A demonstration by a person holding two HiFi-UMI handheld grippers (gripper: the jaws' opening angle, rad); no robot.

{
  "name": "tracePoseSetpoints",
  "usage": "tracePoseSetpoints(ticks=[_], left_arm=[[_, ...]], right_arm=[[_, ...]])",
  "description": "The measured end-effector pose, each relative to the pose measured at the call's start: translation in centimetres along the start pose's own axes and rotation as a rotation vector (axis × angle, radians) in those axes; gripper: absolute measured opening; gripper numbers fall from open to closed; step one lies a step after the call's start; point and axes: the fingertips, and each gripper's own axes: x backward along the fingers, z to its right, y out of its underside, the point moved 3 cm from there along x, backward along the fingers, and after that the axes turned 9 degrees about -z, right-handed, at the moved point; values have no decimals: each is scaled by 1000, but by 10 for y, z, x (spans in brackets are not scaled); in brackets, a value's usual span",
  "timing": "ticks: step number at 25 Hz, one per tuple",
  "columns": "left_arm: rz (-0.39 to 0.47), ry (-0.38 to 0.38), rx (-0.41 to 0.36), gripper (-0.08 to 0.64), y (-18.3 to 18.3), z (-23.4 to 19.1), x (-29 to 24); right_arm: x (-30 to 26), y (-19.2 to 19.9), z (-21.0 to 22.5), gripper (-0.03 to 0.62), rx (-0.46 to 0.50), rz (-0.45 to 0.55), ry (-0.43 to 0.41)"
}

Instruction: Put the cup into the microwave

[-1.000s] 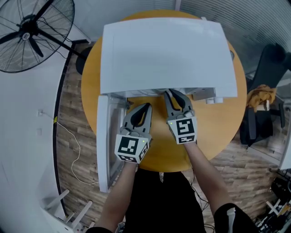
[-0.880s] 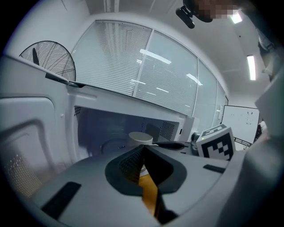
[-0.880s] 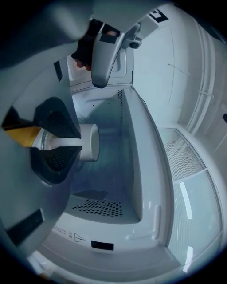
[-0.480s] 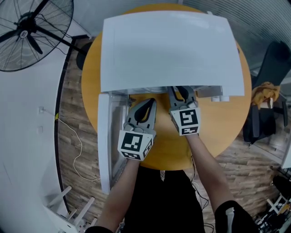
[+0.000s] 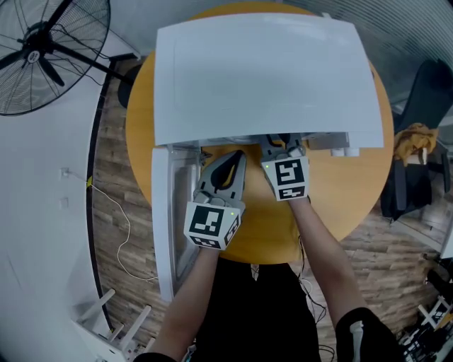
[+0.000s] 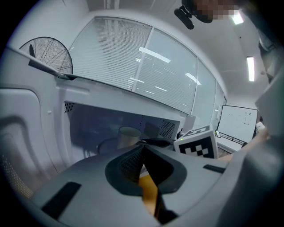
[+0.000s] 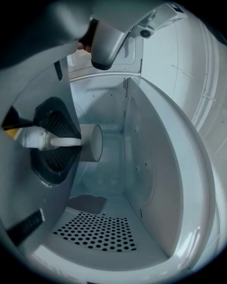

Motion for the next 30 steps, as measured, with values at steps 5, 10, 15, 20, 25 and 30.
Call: tracePoseSetpoints(ticks=[5, 10, 15, 20, 25, 30], left_arm=[[0, -9, 9, -5, -1, -3, 0], [0, -16, 13, -5, -1, -6, 0], [0, -22, 11, -5, -3, -6, 0], [1, -28, 8, -5, -3, -5, 1], [2, -39, 11, -5, -1, -3, 3], [7, -47, 9, -5, 0, 5, 7]], right_arm=[[-6, -2, 1, 63, 8, 2, -6], [-10, -4, 0, 64, 18, 1, -7], [-10, -5, 0, 71, 23, -2, 0], [-7, -4, 0, 105, 25, -3, -1], [1, -2, 1, 138, 2, -3, -5], [16, -2, -1, 138, -13, 7, -25]])
